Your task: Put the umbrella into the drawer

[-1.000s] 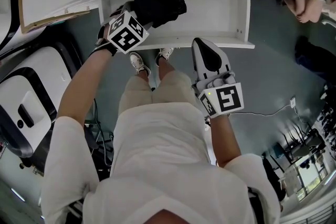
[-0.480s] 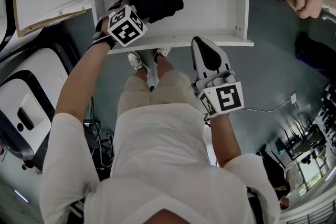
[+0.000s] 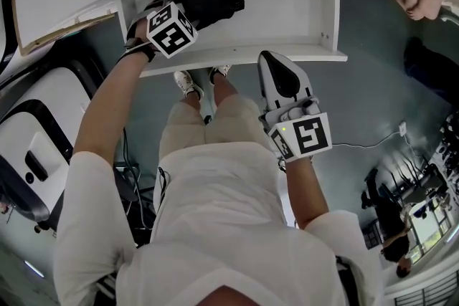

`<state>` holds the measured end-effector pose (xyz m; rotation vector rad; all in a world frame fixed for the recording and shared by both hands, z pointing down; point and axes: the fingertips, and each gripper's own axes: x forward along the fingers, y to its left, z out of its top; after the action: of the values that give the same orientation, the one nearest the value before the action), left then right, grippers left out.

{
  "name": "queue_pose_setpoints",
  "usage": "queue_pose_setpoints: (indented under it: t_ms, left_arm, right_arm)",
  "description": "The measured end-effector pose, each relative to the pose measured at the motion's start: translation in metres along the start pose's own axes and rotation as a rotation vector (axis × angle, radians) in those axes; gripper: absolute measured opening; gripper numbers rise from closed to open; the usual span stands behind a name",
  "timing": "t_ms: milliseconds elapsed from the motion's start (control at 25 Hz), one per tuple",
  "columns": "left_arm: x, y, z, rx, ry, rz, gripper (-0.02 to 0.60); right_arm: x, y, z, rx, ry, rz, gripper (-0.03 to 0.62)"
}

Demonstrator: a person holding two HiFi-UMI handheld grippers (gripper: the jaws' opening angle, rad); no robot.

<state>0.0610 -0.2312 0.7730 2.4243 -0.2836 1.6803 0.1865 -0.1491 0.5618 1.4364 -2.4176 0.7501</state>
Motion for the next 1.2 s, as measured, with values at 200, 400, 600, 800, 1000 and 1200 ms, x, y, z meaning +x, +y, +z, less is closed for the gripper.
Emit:
queue_pose_setpoints:
  t_ms: [200, 400, 600, 800, 1000, 1200]
  left_arm:
    - [0.008, 0.001, -0.001, -0.021, 0.008, -0.029, 0.296]
    - [0.011, 0.002, -0.001, -0.037, -0.034, -0.030, 0.302]
    - [0.012, 0.002, -0.001, -0.034, -0.035, -0.028, 0.304]
    - [0.012, 0.003, 0.001, -0.011, -0.089, -0.020, 0.331]
    - [0.001, 0.008, 0.003, 0.038, -0.142, 0.063, 0.380]
    - [-0.019, 0.008, 0.002, 0.053, -0.191, 0.133, 0.412]
  right_arm:
    - [0.003, 0.000, -0.005, 0.014, -0.002, -0.006, 0.002]
    - [0.016, 0.006, -0.015, 0.041, -0.005, -0.009, 0.002]
    - [0.023, 0.022, -0.020, 0.038, -0.012, -0.001, 0.002]
    - [0.014, 0.032, -0.015, 0.009, -0.008, -0.027, 0.002]
    - [-0.008, 0.045, -0.004, -0.027, -0.022, -0.072, 0.002]
    - [-0.028, 0.063, 0.001, -0.035, -0.048, -0.119, 0.002]
